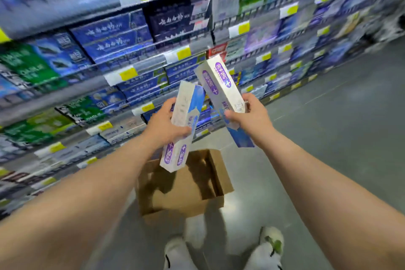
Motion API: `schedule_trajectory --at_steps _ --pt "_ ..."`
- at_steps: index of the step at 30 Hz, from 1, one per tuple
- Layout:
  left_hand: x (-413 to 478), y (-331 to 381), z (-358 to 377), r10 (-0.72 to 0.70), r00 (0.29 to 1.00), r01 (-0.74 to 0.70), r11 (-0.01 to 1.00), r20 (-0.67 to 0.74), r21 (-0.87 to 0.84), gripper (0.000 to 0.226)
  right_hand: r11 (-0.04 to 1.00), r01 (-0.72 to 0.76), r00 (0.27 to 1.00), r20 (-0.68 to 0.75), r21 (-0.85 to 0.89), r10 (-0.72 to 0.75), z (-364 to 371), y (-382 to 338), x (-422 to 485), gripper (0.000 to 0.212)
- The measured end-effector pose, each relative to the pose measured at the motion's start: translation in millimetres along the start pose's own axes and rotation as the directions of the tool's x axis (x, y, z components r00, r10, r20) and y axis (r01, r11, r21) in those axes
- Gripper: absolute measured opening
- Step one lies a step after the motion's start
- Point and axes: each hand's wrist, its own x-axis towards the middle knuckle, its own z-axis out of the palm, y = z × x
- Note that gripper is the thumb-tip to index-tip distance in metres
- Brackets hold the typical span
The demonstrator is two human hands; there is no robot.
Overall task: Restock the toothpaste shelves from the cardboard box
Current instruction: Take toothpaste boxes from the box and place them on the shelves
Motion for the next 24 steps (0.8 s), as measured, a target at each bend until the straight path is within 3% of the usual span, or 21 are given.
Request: schedule_trajectory --at_steps 6,13,18,24 --pt "7.5 104.9 64.4 0.062 0.992 -0.073 0.993 -0.110 -0.094 0.084 0.979 0.200 0.979 0.040 -0.029 -0.199 -129.0 -21.5 19.0 0.044" --pt "32.6 225.1 118.8 0.172 0.945 -0.227 0.958 -0.278 -0.177 0.074 0.901 0.423 0.906 0.028 -0.093 -0.423 -253.3 -61.5 56.4 0.038" --pt "70.7 286.0 111.2 0.222 0.908 -0.292 0.944 -0.355 -0.155 0.071 0.832 0.545 0.835 -0.023 -0.106 -0.550 -293.2 -102.1 114.5 0.035" --pt "139.3 343.0 73.9 0.294 0.815 -0.398 0.910 -0.500 -0.114 0.073 0.723 0.646 0.720 -0.119 -0.244 -0.683 -299.5 -171.7 207.7 0.046"
